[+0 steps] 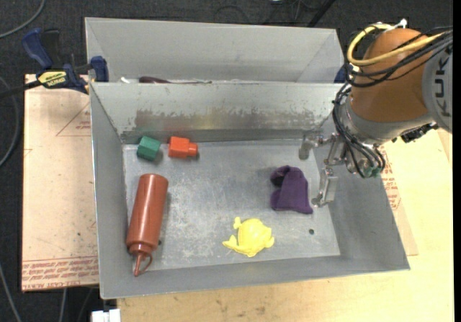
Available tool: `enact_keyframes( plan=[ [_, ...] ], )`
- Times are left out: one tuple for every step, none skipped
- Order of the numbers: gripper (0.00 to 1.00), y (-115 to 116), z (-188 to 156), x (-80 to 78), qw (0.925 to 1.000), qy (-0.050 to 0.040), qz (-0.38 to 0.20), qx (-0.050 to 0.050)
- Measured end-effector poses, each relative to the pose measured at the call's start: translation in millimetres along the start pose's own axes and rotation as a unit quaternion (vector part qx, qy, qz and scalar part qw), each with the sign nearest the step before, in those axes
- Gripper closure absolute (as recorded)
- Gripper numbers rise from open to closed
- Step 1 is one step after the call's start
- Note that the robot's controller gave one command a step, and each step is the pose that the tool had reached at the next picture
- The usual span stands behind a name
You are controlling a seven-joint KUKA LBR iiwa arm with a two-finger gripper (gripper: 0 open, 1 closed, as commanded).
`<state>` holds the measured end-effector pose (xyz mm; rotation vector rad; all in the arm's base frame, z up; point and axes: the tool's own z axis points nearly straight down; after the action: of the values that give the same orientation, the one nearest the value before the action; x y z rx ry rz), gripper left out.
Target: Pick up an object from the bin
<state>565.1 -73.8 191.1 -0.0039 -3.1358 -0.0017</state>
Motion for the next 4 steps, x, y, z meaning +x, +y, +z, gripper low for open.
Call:
enact_keyframes(
  plan=[
    [0.00, 0, -5, -1.3, 1.0000, -0.0037, -0.001, 0.000],
    [0.00, -6, 64, 9.9, 0.9992, -0.0039, 0.040, 0.000],
    [0.00, -7, 83, 11.9, 0.9959, 0.0002, 0.091, -0.001],
    [0.00, -12, 83, 21.4, 0.9929, -0.0045, 0.119, -0.001]
  ],
)
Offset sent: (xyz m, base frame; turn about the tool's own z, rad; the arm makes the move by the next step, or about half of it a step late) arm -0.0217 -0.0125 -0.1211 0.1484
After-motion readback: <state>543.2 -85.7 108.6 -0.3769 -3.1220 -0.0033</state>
